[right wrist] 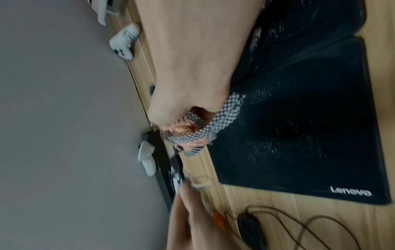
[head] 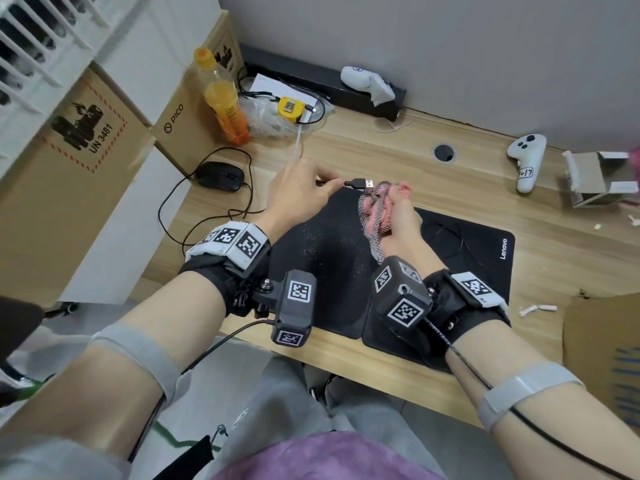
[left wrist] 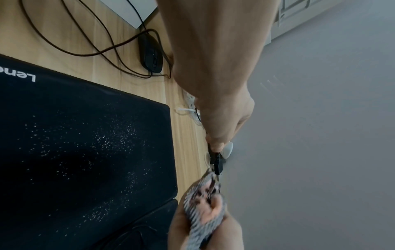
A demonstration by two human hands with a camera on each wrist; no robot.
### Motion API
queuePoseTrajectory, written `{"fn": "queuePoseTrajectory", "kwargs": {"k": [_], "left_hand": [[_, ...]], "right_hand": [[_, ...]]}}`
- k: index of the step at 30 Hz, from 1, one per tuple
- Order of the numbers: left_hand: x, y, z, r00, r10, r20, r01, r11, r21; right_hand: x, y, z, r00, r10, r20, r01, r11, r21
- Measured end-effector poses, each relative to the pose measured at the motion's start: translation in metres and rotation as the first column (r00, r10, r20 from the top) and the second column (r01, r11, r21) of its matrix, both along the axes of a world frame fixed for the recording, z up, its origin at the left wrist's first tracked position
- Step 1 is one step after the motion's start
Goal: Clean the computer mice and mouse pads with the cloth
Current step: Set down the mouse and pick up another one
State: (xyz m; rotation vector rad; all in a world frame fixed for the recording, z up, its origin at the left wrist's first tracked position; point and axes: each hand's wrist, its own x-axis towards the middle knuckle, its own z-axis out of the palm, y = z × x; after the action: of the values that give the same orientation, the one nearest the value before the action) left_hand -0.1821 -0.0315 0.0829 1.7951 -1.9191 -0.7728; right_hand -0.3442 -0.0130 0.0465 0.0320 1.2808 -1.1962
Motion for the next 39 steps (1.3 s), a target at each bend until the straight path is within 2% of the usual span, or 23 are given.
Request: {"fn": "queuePoseTrajectory", "kwargs": {"k": [3, 7, 12, 15, 17, 20, 24, 28, 31, 34, 39], "left_hand": [[0.005, 0.000, 0.003, 1.000, 0.011, 0.013, -0.011, 0.999, 0.040], [0.000, 0.001, 0.004, 0.996, -0.006, -0.089, 0.017, 0.992, 0.125], [-0.003, -0.003, -0.005, 0.985, -0.002, -0.172, 0.042, 0.973, 0.226], [0.003, -0.004, -0.008, 0.979, -0.022, -0.203, 0.075, 0.963, 0.260], [0.007, -0.004, -0.009, 0.975, -0.044, -0.219, 0.110, 0.948, 0.297], [0.014, -0.004, -0.016, 0.968, -0.104, -0.231, 0.171, 0.941, 0.294], [0.025, -0.006, -0.017, 0.971, -0.130, -0.201, 0.182, 0.947, 0.265], [0.045, -0.017, -0.018, 0.970, -0.183, -0.162, 0.223, 0.934, 0.279], [0.057, -0.020, -0.021, 0.967, -0.207, -0.146, 0.241, 0.927, 0.287], [0.073, -0.027, -0.028, 0.979, -0.167, -0.114, 0.194, 0.935, 0.298], [0.089, -0.035, -0.034, 0.984, -0.120, -0.131, 0.158, 0.932, 0.328]], "right_hand": [[-0.015, 0.000, -0.002, 0.997, 0.061, 0.053, -0.058, 0.996, -0.068], [-0.018, -0.003, 0.011, 0.966, 0.155, 0.205, -0.108, 0.969, -0.223], [-0.008, -0.006, 0.017, 0.913, 0.349, 0.212, -0.283, 0.915, -0.289], [-0.003, -0.008, 0.015, 0.869, 0.484, 0.099, -0.432, 0.842, -0.323], [0.003, -0.010, 0.011, 0.861, 0.508, -0.018, -0.484, 0.809, -0.334], [0.014, -0.015, 0.006, 0.870, 0.470, -0.151, -0.493, 0.822, -0.284], [0.030, -0.024, 0.003, 0.829, 0.459, -0.320, -0.532, 0.824, -0.197], [0.049, -0.033, -0.008, 0.817, 0.442, -0.369, -0.515, 0.848, -0.126], [0.061, -0.036, -0.017, 0.803, 0.445, -0.396, -0.489, 0.872, -0.011], [0.078, -0.039, -0.018, 0.821, 0.481, -0.309, -0.494, 0.868, 0.039], [0.105, -0.048, -0.013, 0.811, 0.582, -0.063, -0.585, 0.807, -0.082]]}}
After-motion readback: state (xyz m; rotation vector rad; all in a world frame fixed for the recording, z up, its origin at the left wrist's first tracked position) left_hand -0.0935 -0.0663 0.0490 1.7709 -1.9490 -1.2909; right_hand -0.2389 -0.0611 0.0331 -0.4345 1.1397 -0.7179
